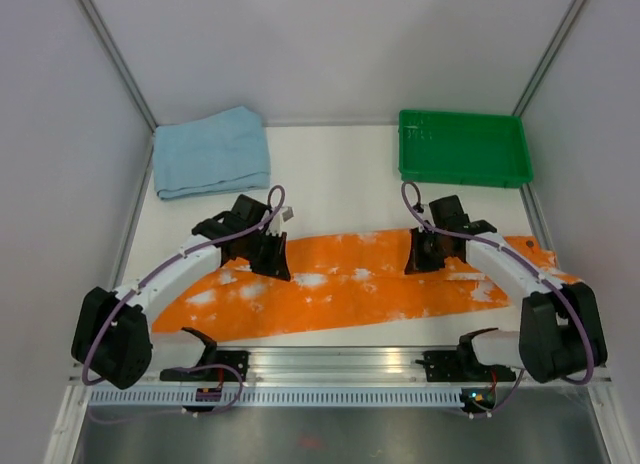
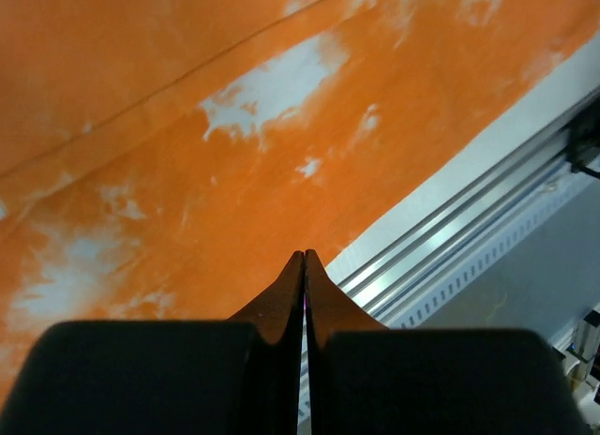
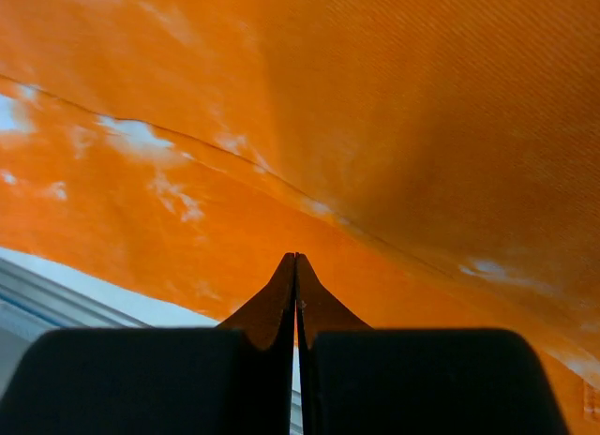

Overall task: Fold and stack the trousers
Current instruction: Fold the trousers

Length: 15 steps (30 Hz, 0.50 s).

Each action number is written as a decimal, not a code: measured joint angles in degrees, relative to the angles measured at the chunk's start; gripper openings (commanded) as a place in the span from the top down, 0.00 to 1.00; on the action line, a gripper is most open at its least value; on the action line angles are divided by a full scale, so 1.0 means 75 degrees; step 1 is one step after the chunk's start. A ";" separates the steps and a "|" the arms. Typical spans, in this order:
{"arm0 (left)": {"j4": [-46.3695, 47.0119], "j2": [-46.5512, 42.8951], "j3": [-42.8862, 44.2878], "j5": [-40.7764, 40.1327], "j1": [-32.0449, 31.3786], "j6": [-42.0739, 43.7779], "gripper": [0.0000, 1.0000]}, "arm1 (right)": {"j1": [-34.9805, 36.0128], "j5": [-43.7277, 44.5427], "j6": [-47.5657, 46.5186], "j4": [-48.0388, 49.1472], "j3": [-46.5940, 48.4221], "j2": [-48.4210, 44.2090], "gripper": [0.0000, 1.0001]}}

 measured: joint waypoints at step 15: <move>0.0574 0.0804 -0.1728 -0.1664 -0.0347 -0.1926 0.98 | 0.0318 0.1754 0.1699 0.0595 -0.0425 0.1145 1.00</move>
